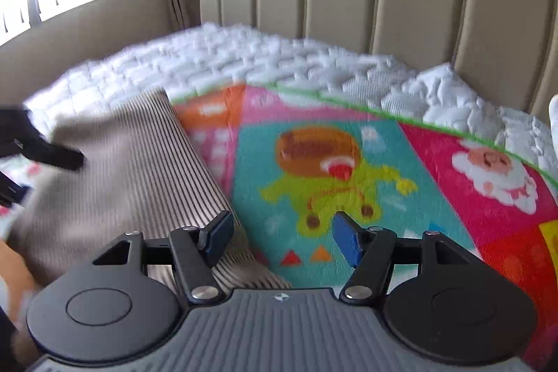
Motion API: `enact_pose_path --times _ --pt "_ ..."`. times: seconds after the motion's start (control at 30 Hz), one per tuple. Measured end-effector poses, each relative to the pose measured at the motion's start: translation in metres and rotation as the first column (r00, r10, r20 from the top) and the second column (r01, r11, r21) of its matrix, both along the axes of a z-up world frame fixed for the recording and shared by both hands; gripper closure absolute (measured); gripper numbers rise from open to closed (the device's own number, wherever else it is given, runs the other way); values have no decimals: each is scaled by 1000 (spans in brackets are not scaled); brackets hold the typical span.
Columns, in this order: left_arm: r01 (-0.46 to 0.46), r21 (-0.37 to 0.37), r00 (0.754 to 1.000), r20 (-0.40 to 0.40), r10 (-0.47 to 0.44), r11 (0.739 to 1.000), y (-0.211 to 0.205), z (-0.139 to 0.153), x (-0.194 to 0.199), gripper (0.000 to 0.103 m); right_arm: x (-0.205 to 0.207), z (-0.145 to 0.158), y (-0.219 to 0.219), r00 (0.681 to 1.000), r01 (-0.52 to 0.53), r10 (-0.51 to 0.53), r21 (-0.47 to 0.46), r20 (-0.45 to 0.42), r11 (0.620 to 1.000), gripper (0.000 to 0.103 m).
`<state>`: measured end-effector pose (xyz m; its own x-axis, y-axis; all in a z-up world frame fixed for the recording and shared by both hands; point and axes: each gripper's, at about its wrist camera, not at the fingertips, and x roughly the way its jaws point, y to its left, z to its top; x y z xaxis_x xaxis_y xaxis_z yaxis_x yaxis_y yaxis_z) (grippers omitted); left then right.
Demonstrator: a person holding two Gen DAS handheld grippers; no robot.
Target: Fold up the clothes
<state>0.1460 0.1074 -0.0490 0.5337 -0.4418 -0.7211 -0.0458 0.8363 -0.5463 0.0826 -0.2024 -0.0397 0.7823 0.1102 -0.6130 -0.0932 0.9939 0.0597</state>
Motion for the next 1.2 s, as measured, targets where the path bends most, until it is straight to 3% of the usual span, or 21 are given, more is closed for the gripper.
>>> enact_pose_path --times 0.1,0.33,0.43,0.57,0.67,0.77,0.87,1.03,1.17,1.2 --pt "43 23 999 -8 -43 999 -10 0 15 12 -3 12 0 997 -45 42 46 63 998 36" --pt "185 123 981 35 -190 975 -47 6 70 14 7 -11 30 988 -153 151 -42 -44 987 36" --pt "179 150 981 42 -187 972 -49 4 81 14 10 -15 31 986 -156 154 -29 -61 987 33" --pt "175 175 981 53 -187 969 -37 6 63 15 14 -18 21 989 -120 123 38 -83 992 25" --pt "151 195 986 46 -162 969 -24 13 36 8 15 -14 9 993 -76 87 126 -83 989 22" --pt "130 135 991 23 -135 982 -11 17 7 8 16 -14 5 994 -49 63 149 -94 988 18" --pt "146 183 988 25 -153 972 -16 17 -15 7 16 -17 4 992 -34 51 141 -118 989 18" --pt "188 314 981 -11 -194 931 -26 11 -36 7 7 -20 22 983 -59 64 36 -173 998 18" --pt "220 416 974 -46 -221 882 -34 5 -50 5 -3 -20 26 977 -58 59 10 -206 998 18" --pt "214 422 975 -43 -216 881 -33 6 -54 4 -6 -20 27 976 -56 56 2 -210 998 18"
